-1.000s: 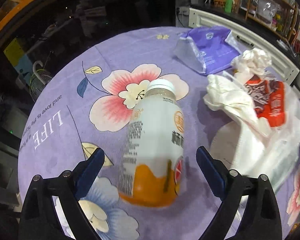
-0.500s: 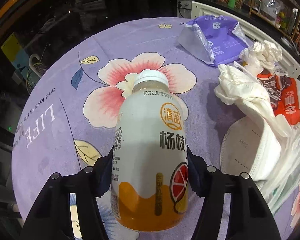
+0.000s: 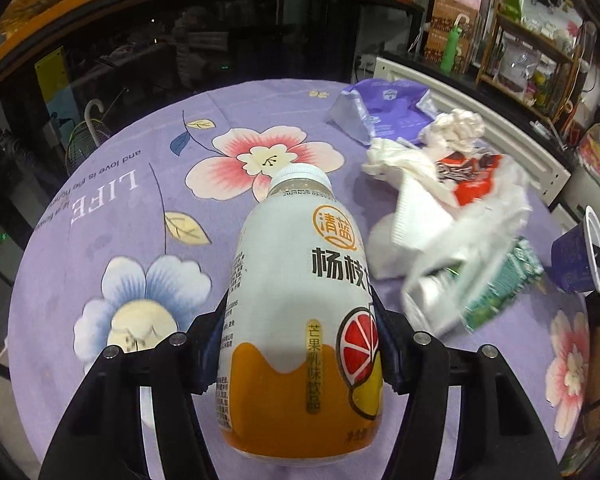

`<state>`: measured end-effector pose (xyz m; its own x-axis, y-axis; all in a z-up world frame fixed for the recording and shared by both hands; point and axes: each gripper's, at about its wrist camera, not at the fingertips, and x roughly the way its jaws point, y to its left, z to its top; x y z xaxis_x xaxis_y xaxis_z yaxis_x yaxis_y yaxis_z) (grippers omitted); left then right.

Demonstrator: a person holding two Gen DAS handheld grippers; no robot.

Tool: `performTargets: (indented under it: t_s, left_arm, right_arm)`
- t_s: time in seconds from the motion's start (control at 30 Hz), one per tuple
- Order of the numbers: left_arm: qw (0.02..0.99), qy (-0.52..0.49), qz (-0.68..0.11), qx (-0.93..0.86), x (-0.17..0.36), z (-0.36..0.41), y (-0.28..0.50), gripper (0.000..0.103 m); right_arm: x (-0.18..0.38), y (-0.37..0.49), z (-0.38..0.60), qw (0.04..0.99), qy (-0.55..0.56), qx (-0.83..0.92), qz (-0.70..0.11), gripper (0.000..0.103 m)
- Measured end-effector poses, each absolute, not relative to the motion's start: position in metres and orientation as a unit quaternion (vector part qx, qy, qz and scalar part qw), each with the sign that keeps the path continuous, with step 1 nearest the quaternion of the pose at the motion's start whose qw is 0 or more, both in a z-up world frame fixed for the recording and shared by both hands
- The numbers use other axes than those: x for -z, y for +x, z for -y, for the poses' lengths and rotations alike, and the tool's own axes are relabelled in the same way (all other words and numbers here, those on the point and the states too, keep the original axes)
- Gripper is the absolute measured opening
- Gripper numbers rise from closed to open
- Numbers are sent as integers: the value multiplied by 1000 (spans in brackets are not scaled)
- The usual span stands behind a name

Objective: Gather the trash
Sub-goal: 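Carry the white cup to the black bin with the right tool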

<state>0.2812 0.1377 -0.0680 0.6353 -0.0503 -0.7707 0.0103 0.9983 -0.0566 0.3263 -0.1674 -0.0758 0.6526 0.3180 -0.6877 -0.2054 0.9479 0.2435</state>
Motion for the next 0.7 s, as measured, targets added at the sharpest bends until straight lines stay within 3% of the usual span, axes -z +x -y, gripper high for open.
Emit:
performTargets:
  t_s: [0.23, 0.7]
  left_arm:
    - [918, -47, -390, 46, 51, -108, 236, 60]
    - [935, 3, -320, 152, 24, 9, 170, 61]
  right_arm:
    - [65, 262, 191, 923, 68, -142, -350, 10]
    - [82, 168, 260, 933, 105, -105, -327, 10]
